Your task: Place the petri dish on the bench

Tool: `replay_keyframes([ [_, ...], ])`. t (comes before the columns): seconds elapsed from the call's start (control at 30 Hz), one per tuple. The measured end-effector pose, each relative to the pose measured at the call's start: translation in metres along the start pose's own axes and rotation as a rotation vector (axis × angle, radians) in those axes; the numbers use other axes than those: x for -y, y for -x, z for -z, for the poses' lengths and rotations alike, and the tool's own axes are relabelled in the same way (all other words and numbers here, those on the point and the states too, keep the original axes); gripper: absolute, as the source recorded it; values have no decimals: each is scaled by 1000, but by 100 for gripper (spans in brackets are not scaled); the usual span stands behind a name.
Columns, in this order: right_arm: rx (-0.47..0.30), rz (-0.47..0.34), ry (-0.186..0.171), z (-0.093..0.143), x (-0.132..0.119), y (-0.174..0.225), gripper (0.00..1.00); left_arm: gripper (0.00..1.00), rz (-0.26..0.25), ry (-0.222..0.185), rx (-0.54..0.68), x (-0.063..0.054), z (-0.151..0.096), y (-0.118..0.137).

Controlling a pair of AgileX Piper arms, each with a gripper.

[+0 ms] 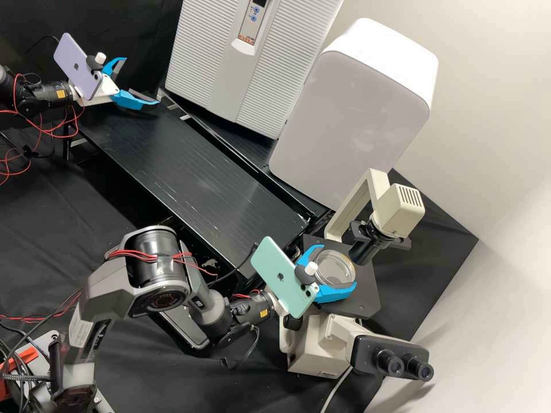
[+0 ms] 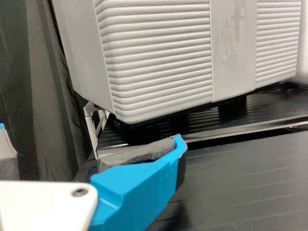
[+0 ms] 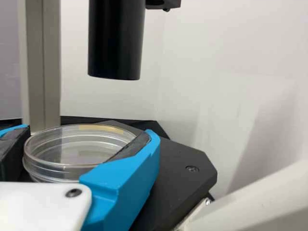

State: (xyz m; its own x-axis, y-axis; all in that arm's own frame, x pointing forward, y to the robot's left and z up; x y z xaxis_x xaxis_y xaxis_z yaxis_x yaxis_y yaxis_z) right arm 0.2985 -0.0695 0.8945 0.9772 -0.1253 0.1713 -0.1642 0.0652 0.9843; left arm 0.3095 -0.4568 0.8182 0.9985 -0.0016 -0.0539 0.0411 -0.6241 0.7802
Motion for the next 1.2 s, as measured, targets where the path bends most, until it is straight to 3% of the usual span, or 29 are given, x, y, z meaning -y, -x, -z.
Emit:
replay_keyframes([
  [0.37,-95,3,-73,26,-10,46,0,100,0,0,0,0,0,0],
  [0.57,-234,4,-75,61,-6,71,0,100,0,0,0,0,0,0],
  [0.67,-318,60,-68,81,10,83,0,100,0,0,0,0,0,0],
  [0.83,-393,168,-31,98,37,91,0,100,0,0,0,0,0,0],
  [0.97,-400,212,-10,101,51,89,0,100,0,0,0,0,0,0],
  [1.2,-333,246,-8,91,67,83,0,100,0,0,0,0,0,0],
])
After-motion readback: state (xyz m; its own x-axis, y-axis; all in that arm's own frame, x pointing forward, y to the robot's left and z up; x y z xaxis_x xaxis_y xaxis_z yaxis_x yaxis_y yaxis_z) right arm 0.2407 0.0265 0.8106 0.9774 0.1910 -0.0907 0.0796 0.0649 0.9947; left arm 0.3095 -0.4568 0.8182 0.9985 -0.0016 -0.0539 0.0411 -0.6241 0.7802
